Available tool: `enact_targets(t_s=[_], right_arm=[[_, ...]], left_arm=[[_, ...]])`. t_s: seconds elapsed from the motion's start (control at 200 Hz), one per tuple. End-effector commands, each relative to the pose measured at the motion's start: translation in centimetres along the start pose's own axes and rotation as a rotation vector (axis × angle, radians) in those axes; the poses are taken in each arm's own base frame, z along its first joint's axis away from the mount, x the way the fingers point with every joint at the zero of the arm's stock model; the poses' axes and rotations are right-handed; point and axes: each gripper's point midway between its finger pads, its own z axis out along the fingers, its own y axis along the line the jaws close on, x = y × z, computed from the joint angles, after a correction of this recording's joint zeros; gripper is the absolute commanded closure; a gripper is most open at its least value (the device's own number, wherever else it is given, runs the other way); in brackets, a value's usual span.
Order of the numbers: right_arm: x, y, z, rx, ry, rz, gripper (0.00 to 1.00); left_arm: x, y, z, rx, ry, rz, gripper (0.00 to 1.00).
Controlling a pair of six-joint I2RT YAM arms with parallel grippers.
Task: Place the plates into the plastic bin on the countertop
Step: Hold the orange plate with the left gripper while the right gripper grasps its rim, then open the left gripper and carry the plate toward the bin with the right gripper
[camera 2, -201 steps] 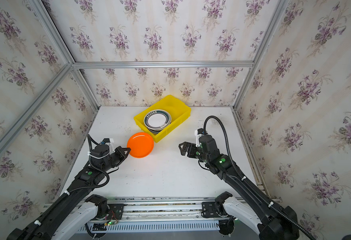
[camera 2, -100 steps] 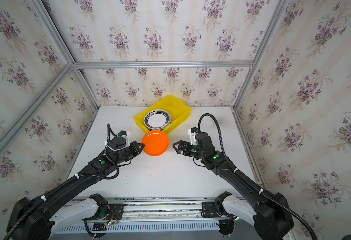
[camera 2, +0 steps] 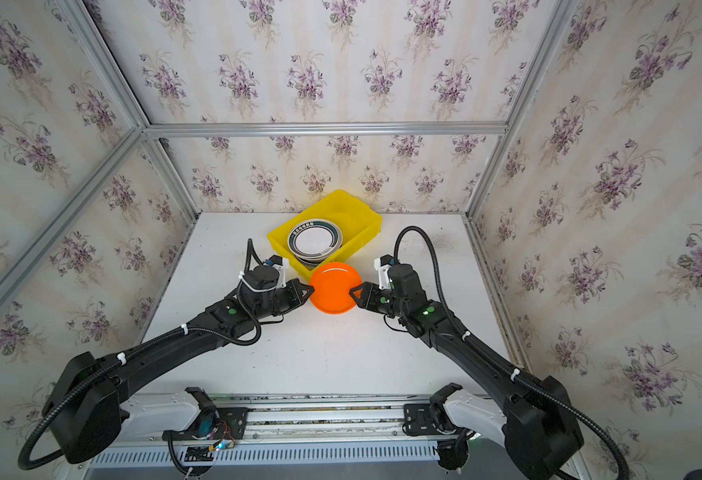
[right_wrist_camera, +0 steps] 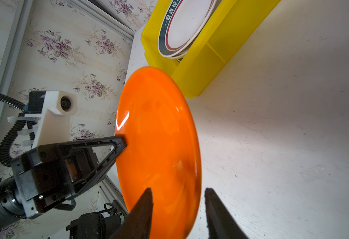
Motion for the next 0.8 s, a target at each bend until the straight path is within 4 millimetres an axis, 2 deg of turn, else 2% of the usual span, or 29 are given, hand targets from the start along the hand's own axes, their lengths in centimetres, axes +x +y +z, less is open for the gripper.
enact_targets(t_s=[0.0, 0.08, 0.185, 0.245, 0.275, 0.33, 0.37, 0.4, 0.41, 0.475, 0.535, 0.555, 0.635, 0.795], right_arm=[[-1.2, 0.6, 0.0, -0.017, -0.051, -0.002, 0.78], [-1.4, 0.7, 0.1, -0.016, -0.052, -0.003, 0.91], [-1.5, 0.6, 0.4, -0.010, -0.047, 0.009, 1.00], [-1.5, 0.6, 0.6, -0.015, -0.042, 0.013, 1.00], [-1.4, 0.6, 0.7, -0.015, -0.039, 0.017, 1.00], [-1.4, 0.5, 0.8, -0.009, -0.037, 0.024, 1.00], [-1.4, 0.4, 0.8, -0.005, -0.037, 0.029, 1.00], [-1.5, 0.3, 0.9, 0.001, -0.039, 0.030, 1.00], [-1.5, 0.3, 0.9, 0.001, -0.039, 0.029, 1.00], [-1.9, 0.5, 0.7, 0.004, -0.049, 0.008, 1.00], [-2.4, 0.6, 0.3, 0.038, -0.053, -0.048, 1.00], [-2.7, 0.6, 0.1, 0.058, -0.056, -0.063, 1.00], [-3.9, 0.4, -0.8, 0.131, -0.080, -0.139, 1.00], [-6.5, 0.9, -0.7, 0.195, -0.102, -0.215, 1.00]], left_arm=[[-0.4, -1.4, -0.1, 0.060, -0.012, 0.025, 1.00], [-0.2, -0.9, -0.1, 0.050, -0.012, 0.024, 1.00], [-0.1, -0.7, 0.1, 0.044, -0.008, 0.026, 0.99], [-0.1, -0.6, 0.2, 0.043, -0.004, 0.024, 0.92], [-0.1, -0.6, 0.2, 0.042, -0.003, 0.025, 0.83], [-0.1, -0.4, 0.2, 0.036, -0.003, 0.021, 0.45], [-0.2, -0.1, 0.2, 0.026, -0.002, 0.015, 0.28], [-0.3, 0.2, 0.1, 0.018, -0.002, 0.011, 0.05], [-0.3, 0.3, 0.1, 0.017, -0.001, 0.012, 0.01], [-0.8, 1.3, -0.3, 0.005, 0.006, 0.007, 0.01], [-1.4, 3.6, -0.8, -0.035, 0.001, -0.030, 0.00], [-1.9, 3.7, -1.7, -0.023, -0.021, -0.038, 0.00], [-2.9, 6.3, -3.3, -0.050, -0.070, -0.072, 0.01], [-3.2, 9.4, -6.1, -0.090, -0.110, -0.086, 0.00]])
